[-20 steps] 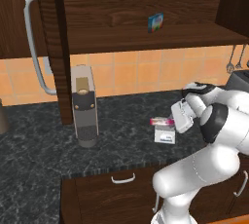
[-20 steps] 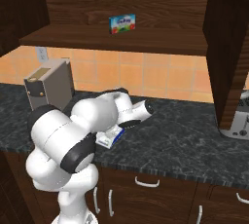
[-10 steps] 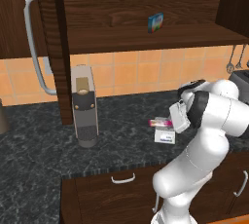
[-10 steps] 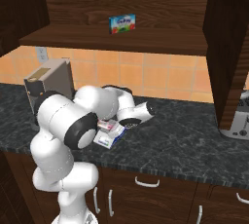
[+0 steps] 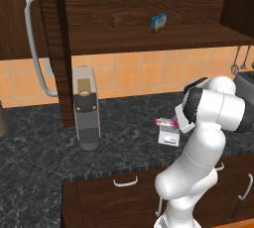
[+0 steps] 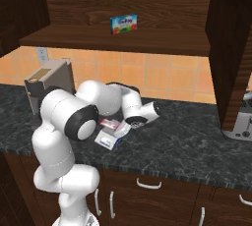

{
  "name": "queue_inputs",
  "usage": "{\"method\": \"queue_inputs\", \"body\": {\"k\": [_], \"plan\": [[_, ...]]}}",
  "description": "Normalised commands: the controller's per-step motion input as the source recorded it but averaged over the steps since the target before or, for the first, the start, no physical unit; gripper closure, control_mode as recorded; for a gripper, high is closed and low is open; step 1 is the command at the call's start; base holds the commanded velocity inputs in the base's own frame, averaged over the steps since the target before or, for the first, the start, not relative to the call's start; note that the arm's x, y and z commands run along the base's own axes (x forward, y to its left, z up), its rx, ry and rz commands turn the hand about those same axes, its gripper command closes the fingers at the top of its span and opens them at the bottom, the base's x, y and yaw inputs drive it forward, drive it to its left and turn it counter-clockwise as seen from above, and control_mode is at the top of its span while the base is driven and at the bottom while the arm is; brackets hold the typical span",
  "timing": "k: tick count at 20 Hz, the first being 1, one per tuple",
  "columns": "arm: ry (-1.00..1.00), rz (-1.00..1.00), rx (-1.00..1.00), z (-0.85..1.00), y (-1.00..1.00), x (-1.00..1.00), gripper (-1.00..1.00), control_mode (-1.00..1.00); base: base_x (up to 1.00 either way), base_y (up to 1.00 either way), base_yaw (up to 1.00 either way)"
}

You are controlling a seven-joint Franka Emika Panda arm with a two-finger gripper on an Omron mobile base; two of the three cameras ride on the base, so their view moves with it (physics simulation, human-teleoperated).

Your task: Pick the bar and place it on the digital scale for weighing, and close the cabinet.

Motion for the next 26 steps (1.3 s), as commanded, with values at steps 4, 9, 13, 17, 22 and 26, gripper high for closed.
{"method": "queue_inputs", "body": {"k": [4,9,13,17,22,26], "plan": [[-0.06,0.03,0.00,0.00,-0.08,-0.22,-1.00,-1.00,0.00,0.00,0.00],[-0.17,0.01,0.00,0.13,0.00,-0.31,-1.00,-1.00,0.00,0.00,0.00],[-0.34,0.01,0.00,0.38,0.00,-0.43,-1.00,-1.00,0.00,0.00,0.00],[-0.59,0.00,0.00,0.56,0.00,-0.52,-1.00,-1.00,0.00,0.00,0.00],[-0.45,0.00,0.12,0.67,-0.25,-0.54,-1.00,-1.00,0.00,0.00,0.00],[-0.29,0.00,0.31,0.81,-0.48,-0.32,-1.00,-1.00,0.00,0.00,0.00]]}}
